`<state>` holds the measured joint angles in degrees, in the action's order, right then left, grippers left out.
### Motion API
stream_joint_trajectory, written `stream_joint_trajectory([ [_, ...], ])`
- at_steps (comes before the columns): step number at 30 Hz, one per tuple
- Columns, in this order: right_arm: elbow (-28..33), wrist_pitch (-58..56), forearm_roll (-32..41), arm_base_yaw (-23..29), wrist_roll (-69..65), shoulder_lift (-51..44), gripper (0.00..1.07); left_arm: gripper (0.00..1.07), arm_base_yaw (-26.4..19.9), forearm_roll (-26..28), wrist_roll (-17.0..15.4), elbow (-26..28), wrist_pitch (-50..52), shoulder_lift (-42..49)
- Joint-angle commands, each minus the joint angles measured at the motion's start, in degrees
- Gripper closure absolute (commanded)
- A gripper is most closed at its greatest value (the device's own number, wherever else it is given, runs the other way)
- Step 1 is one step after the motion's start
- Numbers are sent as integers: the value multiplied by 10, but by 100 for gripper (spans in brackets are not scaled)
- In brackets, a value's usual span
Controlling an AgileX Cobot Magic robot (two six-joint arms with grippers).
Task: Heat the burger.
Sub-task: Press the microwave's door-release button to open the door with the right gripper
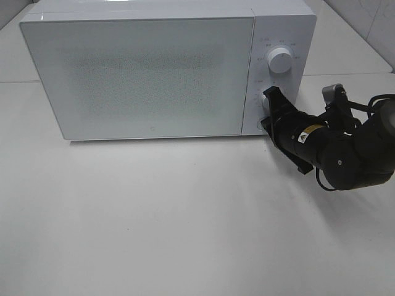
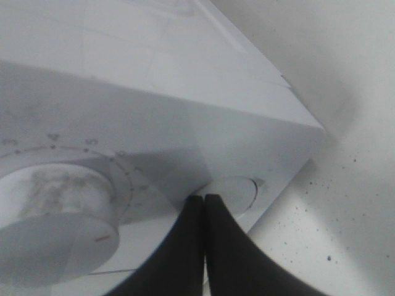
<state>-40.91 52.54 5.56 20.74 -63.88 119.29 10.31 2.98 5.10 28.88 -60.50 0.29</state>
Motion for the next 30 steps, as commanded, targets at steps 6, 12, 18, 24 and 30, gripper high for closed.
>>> stream_joint_trajectory([
  [6, -34, 1, 1, -2, -1, -4, 107, 106, -1, 4, 2, -2, 9, 6],
  [12, -54, -3, 2, -2, 5, -4, 107, 106, -1, 4, 2, -2, 9, 6],
  [18, -74, -2, 16, -2, 17, -4, 107, 106, -1, 4, 2, -2, 9, 6],
  [24, -91, 1, 18, -2, 29, -4, 107, 106, -1, 4, 2, -2, 9, 6],
  [30, -117, 5, 29, -2, 41, 2, 107, 106, -1, 4, 2, -2, 9, 6],
])
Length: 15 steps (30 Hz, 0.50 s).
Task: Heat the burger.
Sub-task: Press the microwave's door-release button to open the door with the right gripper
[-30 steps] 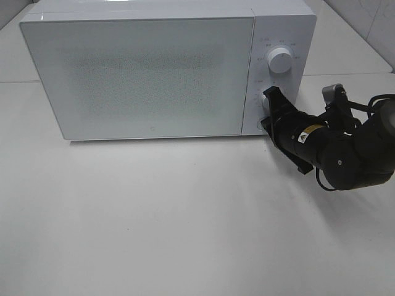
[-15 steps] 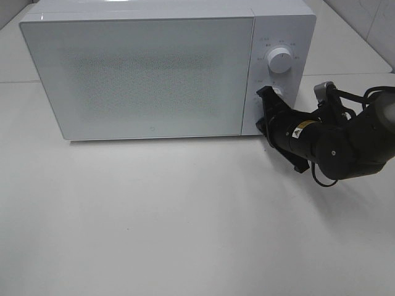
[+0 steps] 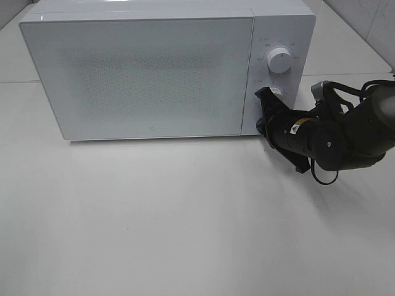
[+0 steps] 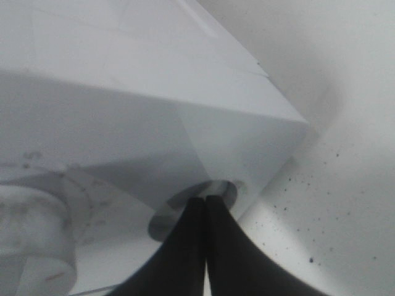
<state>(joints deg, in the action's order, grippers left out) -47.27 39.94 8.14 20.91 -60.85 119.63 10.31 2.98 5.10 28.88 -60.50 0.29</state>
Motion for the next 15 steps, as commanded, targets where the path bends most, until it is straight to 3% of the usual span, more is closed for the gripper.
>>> stream_joint_trajectory([
  [1, -54, 131, 3, -4, 10, -1, 107, 106, -1, 4, 2, -2, 9, 6],
  [15, -66, 143, 3, -4, 14, 5, 107, 106, -1, 4, 2, -2, 9, 6],
])
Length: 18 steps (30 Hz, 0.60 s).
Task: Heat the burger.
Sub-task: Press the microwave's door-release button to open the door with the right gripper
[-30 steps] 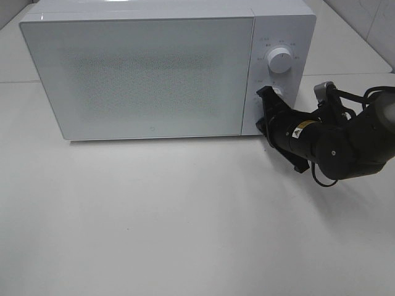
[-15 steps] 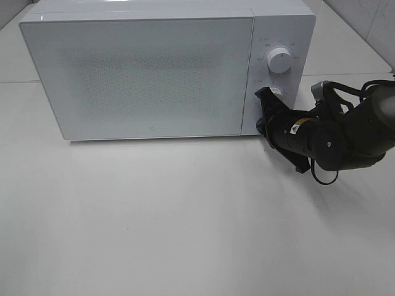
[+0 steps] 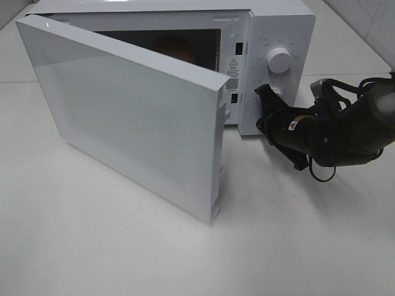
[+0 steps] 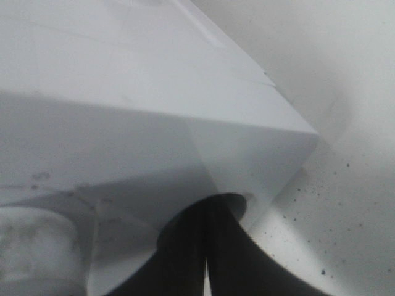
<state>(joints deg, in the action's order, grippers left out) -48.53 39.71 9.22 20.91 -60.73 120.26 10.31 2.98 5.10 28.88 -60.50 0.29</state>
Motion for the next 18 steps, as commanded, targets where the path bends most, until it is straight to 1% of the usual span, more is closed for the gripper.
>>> stream_joint_trajectory([
  [1, -53, 142, -8, -4, 13, -2, 107, 106, -1, 4, 2, -2, 9, 6],
  [5, -53, 136, -15, -4, 13, -2, 107, 106, -1, 4, 2, -2, 9, 6],
  [9, -53, 100, -59, -4, 13, -3, 107, 106, -1, 4, 2, -2, 9, 6],
  [12, -52, 71, -75, -4, 13, -9, 107, 106, -1, 4, 2, -2, 9, 6],
  [13, -45, 47, -78, -4, 16, -19, 107, 106, -1, 4, 2, -2, 9, 6],
  [17, -28, 33, -77, -4, 40, -35, 107, 106, -1, 4, 2, -2, 9, 6],
  [18, -13, 26, -77, -4, 57, -48, 107, 106, -1, 4, 2, -2, 9, 6],
])
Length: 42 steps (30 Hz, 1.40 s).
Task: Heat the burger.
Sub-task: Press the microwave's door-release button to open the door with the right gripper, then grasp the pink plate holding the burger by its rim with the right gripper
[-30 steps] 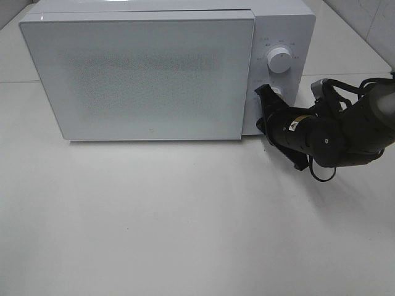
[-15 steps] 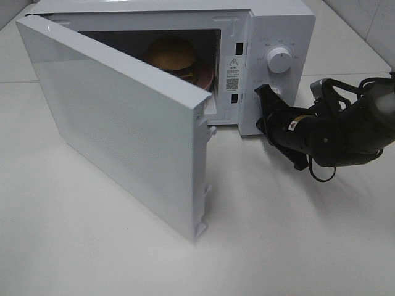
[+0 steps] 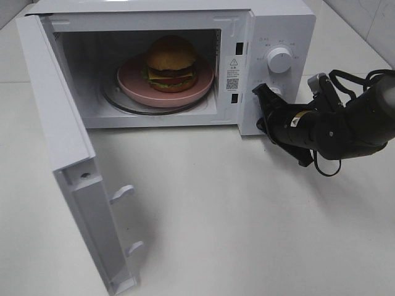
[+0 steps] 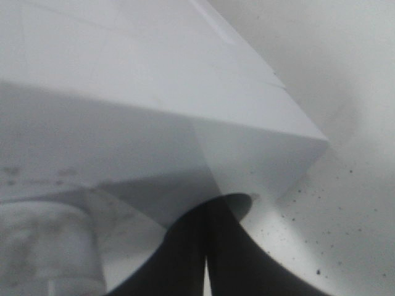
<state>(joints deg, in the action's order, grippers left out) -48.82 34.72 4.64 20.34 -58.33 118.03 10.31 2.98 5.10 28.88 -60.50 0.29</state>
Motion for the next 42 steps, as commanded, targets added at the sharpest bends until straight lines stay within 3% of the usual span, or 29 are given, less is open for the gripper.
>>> stream_joint_trajectory([
  [1, -5, 68, -32, 2, 36, -32, 107, 106, -1, 4, 2, -2, 9, 6],
  [7, 34, 30, -32, 2, 65, -62, 107, 106, -1, 4, 2, -2, 9, 6],
  [13, 77, -24, -52, 2, 174, -113, 107, 106, -1, 4, 2, -2, 9, 6],
  [28, 79, -235, -208, 2, 356, -217, 107, 106, -1, 4, 2, -2, 9, 6],
  [42, 70, -503, -230, 2, 460, -271, 105, 106, -1, 4, 2, -2, 9, 6],
])
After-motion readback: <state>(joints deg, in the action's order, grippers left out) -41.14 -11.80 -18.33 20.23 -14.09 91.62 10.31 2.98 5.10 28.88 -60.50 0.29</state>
